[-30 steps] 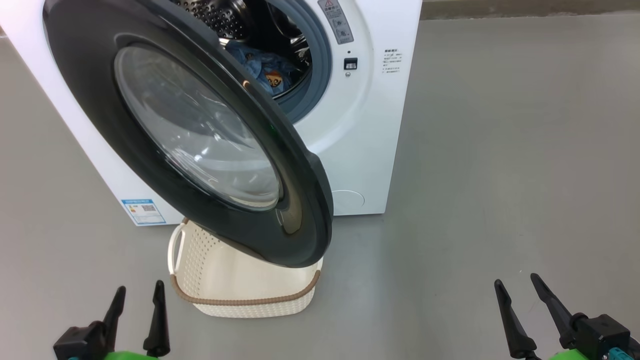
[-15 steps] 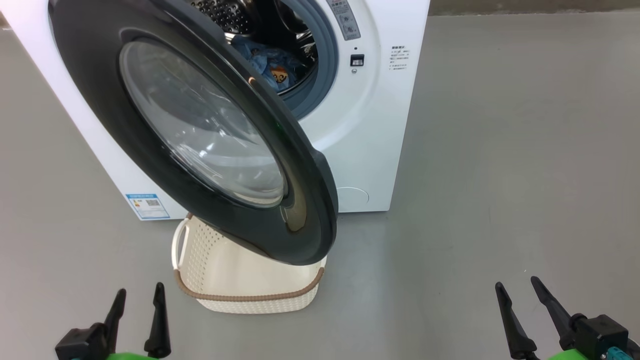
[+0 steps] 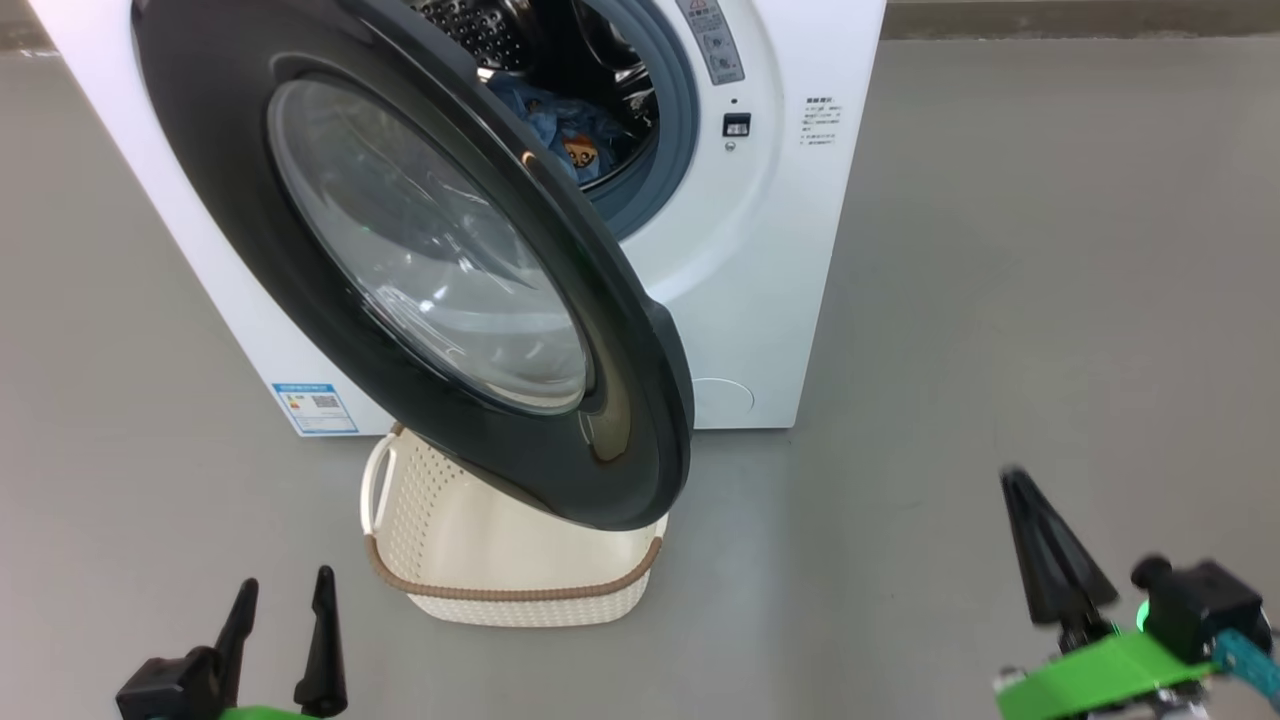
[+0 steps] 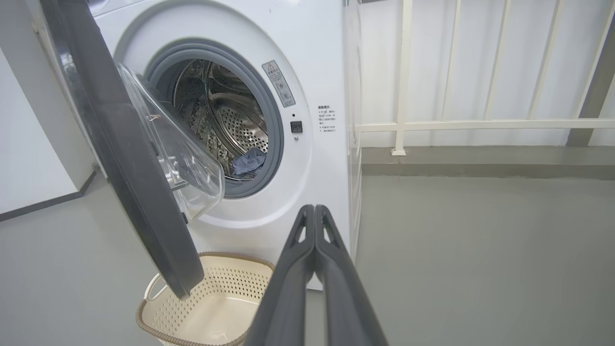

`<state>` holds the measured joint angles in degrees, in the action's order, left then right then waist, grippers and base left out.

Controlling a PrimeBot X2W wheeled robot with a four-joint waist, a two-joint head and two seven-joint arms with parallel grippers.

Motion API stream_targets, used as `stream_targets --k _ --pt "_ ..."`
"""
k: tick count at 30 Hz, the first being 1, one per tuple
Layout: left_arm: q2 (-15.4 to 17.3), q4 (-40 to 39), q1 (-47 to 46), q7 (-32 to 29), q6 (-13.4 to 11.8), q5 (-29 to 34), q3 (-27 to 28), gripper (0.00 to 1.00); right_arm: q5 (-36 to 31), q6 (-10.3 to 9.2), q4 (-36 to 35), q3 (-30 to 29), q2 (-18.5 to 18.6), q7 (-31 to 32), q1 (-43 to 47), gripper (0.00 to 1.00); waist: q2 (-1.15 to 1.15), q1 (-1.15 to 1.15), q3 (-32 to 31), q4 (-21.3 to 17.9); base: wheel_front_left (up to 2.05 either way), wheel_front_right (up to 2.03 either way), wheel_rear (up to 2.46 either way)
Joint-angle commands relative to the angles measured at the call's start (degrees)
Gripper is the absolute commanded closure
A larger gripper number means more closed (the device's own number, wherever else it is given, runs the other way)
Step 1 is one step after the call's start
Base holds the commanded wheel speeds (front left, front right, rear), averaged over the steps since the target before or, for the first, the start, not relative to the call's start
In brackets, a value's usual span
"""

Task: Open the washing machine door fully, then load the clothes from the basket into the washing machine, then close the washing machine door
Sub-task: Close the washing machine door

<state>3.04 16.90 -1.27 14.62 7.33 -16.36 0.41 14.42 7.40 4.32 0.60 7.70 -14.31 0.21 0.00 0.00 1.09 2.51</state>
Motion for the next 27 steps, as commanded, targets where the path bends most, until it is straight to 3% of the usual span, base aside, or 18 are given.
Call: stream_targets --k 1,5,14,21,27 --pt "0.6 -1.1 -0.8 0.4 0.1 0.0 2.0 0.00 0.4 0.09 -2.5 2.0 0.4 -0.7 -3.0 1.00 0.00 0.00 -0.1 0.1 0.00 0.00 0.00" --pt "0.4 -0.6 -1.1 0.4 0.1 -0.3 1.8 0.00 1.0 0.09 -6.8 5.0 0.2 -0.7 -7.2 1.00 0.00 0.00 -0.5 0.7 0.00 0.00 0.00" --pt "0.0 0.2 -3.1 0.4 0.2 -1.5 -0.6 0.00 2.1 0.09 -14.5 20.5 -1.2 -0.7 -20.4 1.00 0.00 0.00 -0.8 3.6 0.00 0.00 0.00" --pt "-0.1 -0.4 -4.8 0.4 0.2 -3.7 -3.6 0.00 4.2 0.09 -9.1 32.7 -2.4 -0.7 -23.4 1.00 0.00 0.00 0.5 6.7 0.00 0.00 0.00" --pt "-0.1 -1.7 -5.9 0.4 -0.1 -5.7 -6.0 0.00 5.8 0.09 -3.6 36.0 -3.2 -0.7 -22.8 1.00 0.00 0.00 2.8 8.4 0.00 0.00 0.00"
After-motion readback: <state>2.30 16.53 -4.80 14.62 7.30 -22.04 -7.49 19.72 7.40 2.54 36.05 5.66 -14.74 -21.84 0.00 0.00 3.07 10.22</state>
